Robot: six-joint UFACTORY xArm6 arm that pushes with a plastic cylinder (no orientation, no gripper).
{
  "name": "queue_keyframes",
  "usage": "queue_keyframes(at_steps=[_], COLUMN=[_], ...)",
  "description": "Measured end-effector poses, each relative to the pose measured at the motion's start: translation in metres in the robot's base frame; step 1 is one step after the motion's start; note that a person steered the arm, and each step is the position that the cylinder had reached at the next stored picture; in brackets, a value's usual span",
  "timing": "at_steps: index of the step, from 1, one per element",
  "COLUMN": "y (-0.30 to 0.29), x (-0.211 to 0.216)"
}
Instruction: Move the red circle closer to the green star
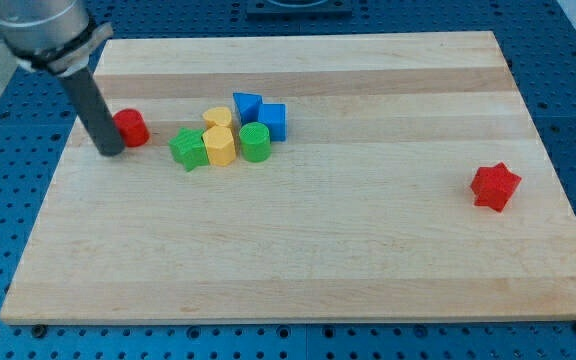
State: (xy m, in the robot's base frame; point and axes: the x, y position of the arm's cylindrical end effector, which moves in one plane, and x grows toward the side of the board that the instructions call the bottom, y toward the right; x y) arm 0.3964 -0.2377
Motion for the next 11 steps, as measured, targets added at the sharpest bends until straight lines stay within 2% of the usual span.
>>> queue_keyframes(at_steps=[1, 2, 3, 5, 6, 8, 11], y=[-0.002, -0.036, -0.042, -0.003, -0.011, -0.02, 0.042], x=[0.0, 0.013, -0.012, -0.086, -0.097, -0.053, -0.053])
